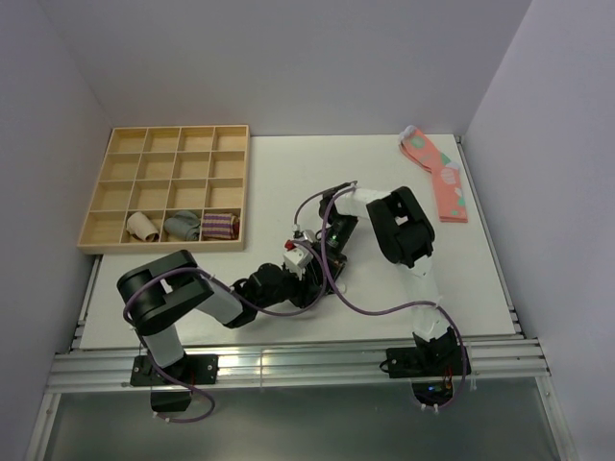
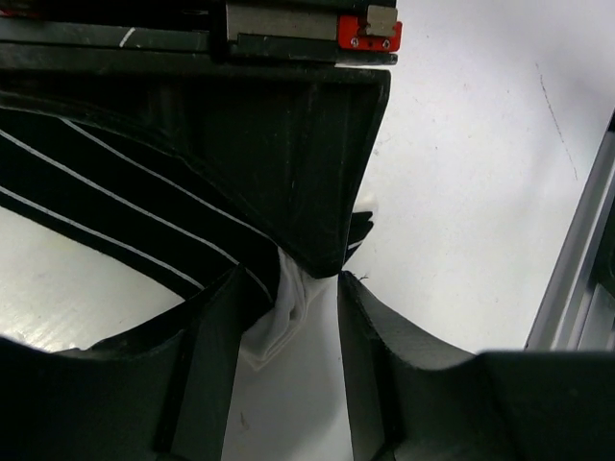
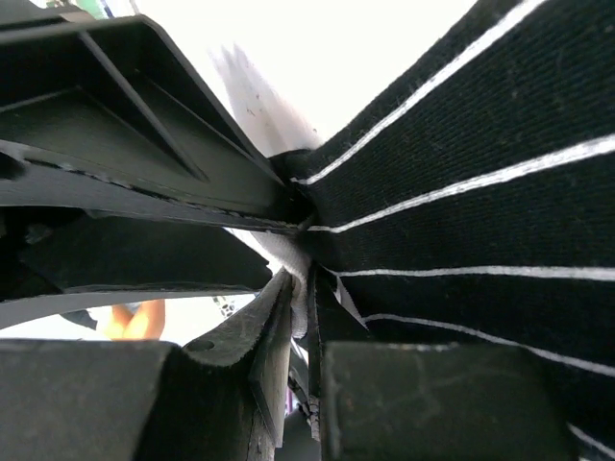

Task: Roll the socks
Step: Roll the sock at the center of the board.

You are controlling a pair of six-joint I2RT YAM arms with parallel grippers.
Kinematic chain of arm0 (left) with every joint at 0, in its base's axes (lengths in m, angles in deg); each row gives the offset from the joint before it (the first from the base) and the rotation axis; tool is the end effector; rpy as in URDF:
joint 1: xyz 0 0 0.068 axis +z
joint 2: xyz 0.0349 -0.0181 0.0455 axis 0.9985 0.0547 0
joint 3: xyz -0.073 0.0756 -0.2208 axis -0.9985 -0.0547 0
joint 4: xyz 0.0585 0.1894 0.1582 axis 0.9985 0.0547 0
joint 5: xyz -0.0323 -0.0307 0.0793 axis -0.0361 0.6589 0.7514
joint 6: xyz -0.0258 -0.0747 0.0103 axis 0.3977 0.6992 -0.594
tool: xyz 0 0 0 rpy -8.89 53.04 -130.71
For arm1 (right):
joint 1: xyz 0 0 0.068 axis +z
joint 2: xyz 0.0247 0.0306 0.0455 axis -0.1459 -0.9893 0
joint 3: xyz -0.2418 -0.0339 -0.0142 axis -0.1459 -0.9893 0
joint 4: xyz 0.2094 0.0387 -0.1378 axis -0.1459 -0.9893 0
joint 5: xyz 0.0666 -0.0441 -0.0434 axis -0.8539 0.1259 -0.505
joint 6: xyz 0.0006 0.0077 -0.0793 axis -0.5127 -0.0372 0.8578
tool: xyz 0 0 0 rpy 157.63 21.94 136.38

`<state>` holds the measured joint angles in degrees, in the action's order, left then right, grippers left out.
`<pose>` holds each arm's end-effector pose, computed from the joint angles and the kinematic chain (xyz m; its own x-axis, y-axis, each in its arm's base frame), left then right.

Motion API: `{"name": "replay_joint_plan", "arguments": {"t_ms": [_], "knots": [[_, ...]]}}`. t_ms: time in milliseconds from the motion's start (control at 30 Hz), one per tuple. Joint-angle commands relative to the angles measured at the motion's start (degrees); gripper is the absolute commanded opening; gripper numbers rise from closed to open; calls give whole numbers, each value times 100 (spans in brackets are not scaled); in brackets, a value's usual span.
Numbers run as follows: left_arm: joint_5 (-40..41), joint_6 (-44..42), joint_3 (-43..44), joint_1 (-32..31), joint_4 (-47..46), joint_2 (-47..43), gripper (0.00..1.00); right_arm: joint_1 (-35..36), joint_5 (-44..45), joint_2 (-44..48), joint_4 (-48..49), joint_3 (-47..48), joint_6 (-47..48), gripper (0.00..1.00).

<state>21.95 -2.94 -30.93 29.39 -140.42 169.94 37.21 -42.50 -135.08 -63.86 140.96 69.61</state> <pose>0.1636 -0.2652 0.0839 -0.5251 0.0504 -0.8495 0.7223 0.5542 -0.4136 0.2687 0.2069 0.0671 -0.6132 -0.7893 -0.0316 -0.4757 0.3371 0.8124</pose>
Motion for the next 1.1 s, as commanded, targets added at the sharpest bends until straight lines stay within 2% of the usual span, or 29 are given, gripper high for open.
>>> {"name": "replay_joint_plan", "arguments": {"t_ms": [0, 167, 200, 233, 333, 500, 600, 633, 700, 733, 833, 933, 1067], "knots": [[-142, -116, 185, -36, -361, 71, 48, -78, -14, -40, -232, 250, 119, 12], [51, -168, 194, -132, -194, 124, 42, -122, -66, -58, -258, 338, 93, 12], [78, -186, 212, -150, -141, 116, 39, -148, -75, -66, -250, 356, 76, 11], [130, -203, 229, -176, -36, 124, 31, -157, -101, -75, -250, 364, 58, 11], [254, -247, 317, -220, 166, 168, 22, -192, -84, -58, -171, 330, 23, 10], [271, -239, 449, -229, 316, 230, 18, -228, -75, 83, 58, 163, -100, 10], [333, -221, 554, -229, 518, 282, 5, -245, 3, 162, 189, 66, -135, 13], [350, -195, 607, -229, 588, 309, 0, -263, 47, 223, 434, -65, -248, 19], [316, -169, 651, -221, 754, 317, 0, -289, 196, 521, 742, -241, -363, 24], [263, -151, 695, -220, 799, 326, 0, -298, 215, 653, 996, -416, -416, 31], [114, -98, 809, -194, 1079, 318, 0, -359, 206, 1136, 1462, -759, -530, 39], [17, 7, 923, -115, 1430, 283, 0, -499, 136, 1619, 1893, -1032, -679, 43], [148, 157, 1178, -54, 2161, 203, 0, -772, 22, 1901, 2263, -1235, -838, 44]]}}
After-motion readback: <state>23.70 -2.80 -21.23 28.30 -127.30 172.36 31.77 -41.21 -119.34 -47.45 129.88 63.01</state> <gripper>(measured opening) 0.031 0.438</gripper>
